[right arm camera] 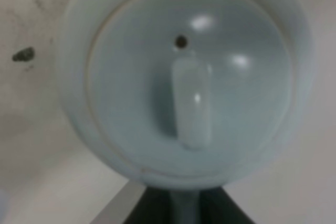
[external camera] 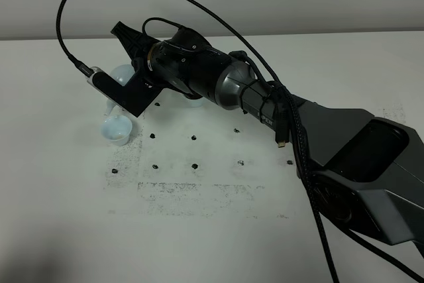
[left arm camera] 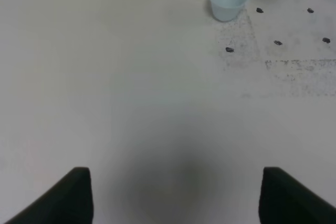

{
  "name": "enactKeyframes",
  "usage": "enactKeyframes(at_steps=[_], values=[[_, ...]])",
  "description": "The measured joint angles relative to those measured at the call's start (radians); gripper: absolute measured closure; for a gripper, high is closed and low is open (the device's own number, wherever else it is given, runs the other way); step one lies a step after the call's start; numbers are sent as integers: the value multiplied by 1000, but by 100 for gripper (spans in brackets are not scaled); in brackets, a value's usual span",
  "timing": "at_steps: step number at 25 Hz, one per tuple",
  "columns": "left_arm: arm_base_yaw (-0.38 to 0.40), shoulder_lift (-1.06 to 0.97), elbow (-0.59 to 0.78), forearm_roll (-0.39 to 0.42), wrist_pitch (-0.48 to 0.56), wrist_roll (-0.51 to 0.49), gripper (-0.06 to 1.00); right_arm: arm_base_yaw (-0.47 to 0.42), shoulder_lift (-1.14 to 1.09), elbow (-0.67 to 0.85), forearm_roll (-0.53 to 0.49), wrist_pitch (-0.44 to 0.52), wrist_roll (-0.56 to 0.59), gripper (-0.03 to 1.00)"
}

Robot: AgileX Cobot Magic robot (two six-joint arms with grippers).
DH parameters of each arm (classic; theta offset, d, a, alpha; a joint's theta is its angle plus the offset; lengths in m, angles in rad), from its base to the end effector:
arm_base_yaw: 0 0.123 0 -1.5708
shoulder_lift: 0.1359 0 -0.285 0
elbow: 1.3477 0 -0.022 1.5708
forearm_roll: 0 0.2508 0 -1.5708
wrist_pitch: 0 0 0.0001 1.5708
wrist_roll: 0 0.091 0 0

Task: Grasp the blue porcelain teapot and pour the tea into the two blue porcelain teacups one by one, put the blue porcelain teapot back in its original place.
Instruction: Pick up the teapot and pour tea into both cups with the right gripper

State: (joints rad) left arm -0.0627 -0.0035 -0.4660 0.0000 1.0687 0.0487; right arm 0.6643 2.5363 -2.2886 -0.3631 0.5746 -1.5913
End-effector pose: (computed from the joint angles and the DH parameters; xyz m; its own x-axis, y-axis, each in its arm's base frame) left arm -0.0019 0.0001 0.2672 -0.4853 0.0792 -0.8707 0.0864 0.9954 0.0424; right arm 0.4622 0.3395 0.1756 0.6278 -0.6877 0.3646 -0.3246 -0.6571 -0.6804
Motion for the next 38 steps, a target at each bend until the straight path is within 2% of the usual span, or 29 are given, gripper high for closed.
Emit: enactKeyframes(at_steps=[8,15,28,38], values=[[0,0,0,0,0,0,28,0,0,0,20,-3,14,88],[0,0,0,0,0,0,28,0,0,0,22,-34,73,88],[0,0,0,0,0,1,28,0,0,0,32,-27,79,88],[0,0,0,0,0,1,28,0,0,0,47,-74,151,88]])
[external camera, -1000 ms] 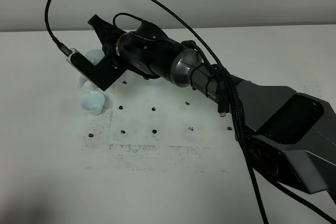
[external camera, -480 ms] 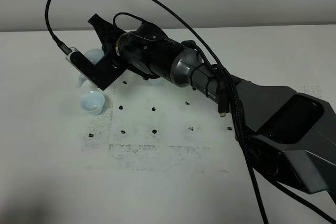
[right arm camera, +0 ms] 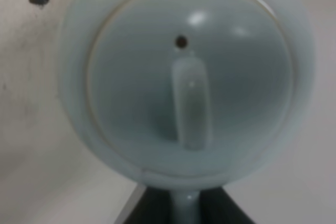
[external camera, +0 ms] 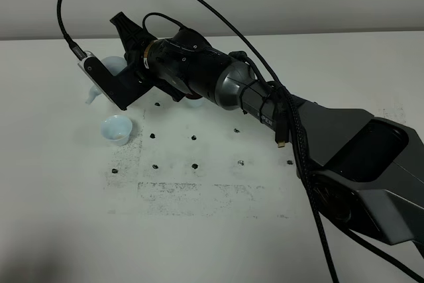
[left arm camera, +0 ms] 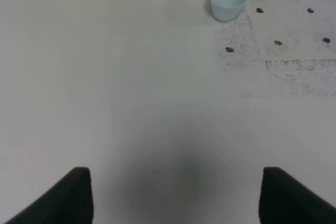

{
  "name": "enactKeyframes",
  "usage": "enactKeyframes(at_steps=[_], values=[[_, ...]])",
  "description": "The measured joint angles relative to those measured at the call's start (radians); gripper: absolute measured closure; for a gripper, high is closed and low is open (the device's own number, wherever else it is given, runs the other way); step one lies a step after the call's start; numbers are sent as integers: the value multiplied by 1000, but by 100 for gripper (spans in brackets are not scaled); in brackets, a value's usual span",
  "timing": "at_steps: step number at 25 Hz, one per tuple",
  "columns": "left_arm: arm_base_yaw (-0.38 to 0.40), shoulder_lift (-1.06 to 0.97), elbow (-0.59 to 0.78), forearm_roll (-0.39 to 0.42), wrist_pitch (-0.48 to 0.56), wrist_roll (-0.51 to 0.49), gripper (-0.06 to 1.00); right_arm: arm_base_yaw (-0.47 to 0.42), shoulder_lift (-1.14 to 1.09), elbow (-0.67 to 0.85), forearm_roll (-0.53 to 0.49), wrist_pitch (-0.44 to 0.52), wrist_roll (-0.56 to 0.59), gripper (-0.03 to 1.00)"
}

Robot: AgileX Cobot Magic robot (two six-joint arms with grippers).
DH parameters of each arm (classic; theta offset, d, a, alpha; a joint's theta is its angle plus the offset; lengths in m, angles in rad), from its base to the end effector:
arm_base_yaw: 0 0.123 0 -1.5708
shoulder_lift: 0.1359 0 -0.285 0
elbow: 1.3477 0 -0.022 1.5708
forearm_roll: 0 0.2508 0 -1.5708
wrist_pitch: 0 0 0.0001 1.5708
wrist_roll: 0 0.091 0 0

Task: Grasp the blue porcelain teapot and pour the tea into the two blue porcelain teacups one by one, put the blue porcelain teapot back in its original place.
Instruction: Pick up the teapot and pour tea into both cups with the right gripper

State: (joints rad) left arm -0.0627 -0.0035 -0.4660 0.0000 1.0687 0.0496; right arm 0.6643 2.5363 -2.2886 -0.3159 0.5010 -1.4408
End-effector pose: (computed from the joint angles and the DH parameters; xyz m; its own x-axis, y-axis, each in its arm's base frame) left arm -0.0019 0.0001 0.2672 -0.4853 0.0801 -0.8707 0.0868 0.9953 0.0432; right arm 0.4630 0.3452 0.1797 0.5796 -0.7881 0.2074 -0.3886 -0.4910 -0.7797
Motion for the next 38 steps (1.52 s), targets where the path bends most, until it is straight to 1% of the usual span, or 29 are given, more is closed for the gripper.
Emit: enactKeyframes(at_steps=[12,19,24,27,31,38], values=[[0,0,0,0,0,0,28,0,0,0,-4,0,-4,88],[0,0,0,0,0,0,28,0,0,0,-20,9,-107,88],[0,0,0,0,0,0,28,0,0,0,1,63,-256,88],[0,0,0,0,0,0,28,0,0,0,17,71,-300,88],[0,0,0,0,0,0,28,0,0,0,23,49,-307,88],[0,0,0,0,0,-1,28,0,0,0,25,-36,-312,88]])
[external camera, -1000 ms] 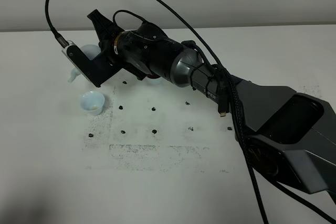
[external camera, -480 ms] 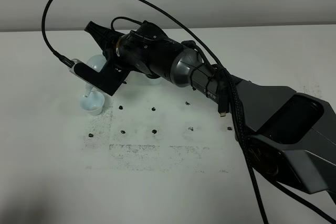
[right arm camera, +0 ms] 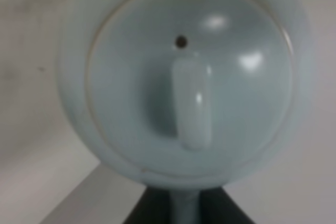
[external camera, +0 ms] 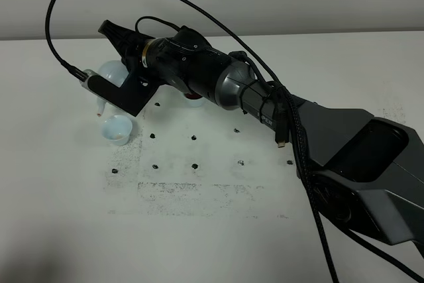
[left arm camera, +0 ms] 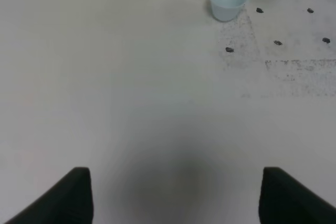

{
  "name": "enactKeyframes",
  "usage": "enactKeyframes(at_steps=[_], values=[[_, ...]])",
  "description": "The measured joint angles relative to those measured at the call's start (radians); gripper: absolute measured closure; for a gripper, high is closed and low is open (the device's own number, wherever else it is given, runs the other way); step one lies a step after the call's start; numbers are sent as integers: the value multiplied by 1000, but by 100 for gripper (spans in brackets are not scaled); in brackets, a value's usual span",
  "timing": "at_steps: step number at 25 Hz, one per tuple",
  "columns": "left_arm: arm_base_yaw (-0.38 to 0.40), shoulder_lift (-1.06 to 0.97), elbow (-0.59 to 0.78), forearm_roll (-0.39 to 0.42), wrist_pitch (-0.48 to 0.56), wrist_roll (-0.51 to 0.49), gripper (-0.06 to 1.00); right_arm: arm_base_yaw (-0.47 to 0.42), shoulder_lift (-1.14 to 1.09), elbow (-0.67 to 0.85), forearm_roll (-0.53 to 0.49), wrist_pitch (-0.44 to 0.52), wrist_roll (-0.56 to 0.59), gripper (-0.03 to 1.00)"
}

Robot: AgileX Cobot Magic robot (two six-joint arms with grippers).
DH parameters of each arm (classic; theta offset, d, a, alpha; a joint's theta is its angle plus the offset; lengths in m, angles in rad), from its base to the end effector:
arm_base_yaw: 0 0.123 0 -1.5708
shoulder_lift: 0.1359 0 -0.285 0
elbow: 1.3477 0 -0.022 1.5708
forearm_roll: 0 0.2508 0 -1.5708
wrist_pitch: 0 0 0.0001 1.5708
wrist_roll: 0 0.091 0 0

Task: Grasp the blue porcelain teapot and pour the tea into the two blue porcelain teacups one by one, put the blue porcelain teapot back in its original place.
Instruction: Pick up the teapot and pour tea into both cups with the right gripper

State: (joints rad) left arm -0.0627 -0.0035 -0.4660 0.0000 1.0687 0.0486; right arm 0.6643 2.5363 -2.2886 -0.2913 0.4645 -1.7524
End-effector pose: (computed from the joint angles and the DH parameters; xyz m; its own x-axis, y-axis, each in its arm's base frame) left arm -0.0019 0.0001 0.2672 -0.4853 0.0791 -0.8707 0.0863 0.9954 0.0423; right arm 0.4633 0.3479 0.1819 0.6701 -0.6130 0.4186 -0.1796 -0.6811 -0.7098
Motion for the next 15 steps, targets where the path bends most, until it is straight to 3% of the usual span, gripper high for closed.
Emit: enactKeyframes(at_steps=[15], values=[[0,0,0,0,0,0,28,0,0,0,20,-73,-47,88]])
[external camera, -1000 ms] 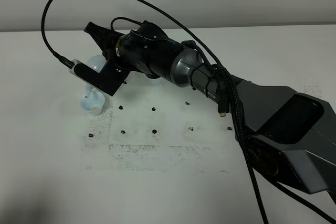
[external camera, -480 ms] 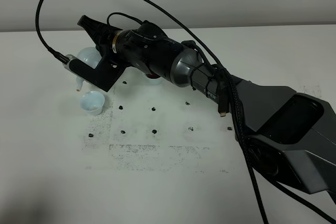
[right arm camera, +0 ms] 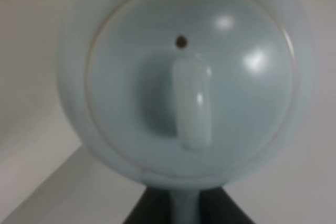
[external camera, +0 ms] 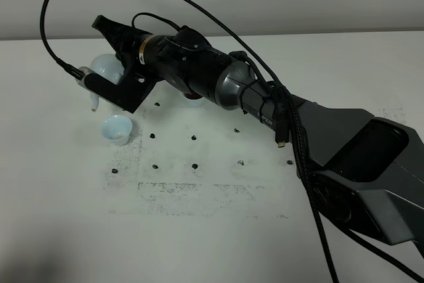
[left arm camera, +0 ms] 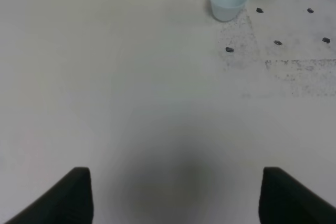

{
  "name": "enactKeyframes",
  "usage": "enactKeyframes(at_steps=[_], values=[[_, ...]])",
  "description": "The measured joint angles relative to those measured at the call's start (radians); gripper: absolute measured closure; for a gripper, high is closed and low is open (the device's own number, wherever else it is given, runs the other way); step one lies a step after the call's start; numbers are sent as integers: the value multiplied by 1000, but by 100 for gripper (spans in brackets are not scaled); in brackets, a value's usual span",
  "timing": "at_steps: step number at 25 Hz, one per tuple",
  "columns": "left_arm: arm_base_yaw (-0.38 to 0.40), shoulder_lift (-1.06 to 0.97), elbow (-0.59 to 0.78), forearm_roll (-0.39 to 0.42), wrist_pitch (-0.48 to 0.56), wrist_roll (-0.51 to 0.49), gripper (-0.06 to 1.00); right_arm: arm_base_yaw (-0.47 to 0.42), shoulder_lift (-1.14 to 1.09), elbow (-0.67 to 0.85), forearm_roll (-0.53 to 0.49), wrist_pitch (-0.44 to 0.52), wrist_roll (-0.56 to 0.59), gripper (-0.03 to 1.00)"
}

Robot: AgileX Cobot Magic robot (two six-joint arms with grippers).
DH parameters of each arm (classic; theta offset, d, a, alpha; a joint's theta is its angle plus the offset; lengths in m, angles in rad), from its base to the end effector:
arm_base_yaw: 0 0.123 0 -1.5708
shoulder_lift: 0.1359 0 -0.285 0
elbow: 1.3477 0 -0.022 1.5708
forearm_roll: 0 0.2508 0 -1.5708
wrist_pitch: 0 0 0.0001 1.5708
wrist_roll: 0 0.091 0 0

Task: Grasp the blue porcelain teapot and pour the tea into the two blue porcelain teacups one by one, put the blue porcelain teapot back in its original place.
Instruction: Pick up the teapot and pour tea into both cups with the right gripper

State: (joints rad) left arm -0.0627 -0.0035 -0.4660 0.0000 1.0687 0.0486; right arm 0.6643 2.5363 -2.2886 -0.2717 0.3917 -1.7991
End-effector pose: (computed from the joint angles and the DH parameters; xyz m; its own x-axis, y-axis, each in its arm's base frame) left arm -0.0019 0.0001 0.2672 -0.4853 0.0791 -0.8707 0.0863 0.9954 0.0423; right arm 0.4647 0.3520 0.1870 0.6693 -0.5964 0.4432 -0.1071 -0.6677 -0.7367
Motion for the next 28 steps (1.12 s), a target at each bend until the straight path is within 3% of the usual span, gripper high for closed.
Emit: enactKeyframes(at_steps=[28], values=[[0,0,0,0,0,1,28,-16,3,83,58,-71,-8,88]])
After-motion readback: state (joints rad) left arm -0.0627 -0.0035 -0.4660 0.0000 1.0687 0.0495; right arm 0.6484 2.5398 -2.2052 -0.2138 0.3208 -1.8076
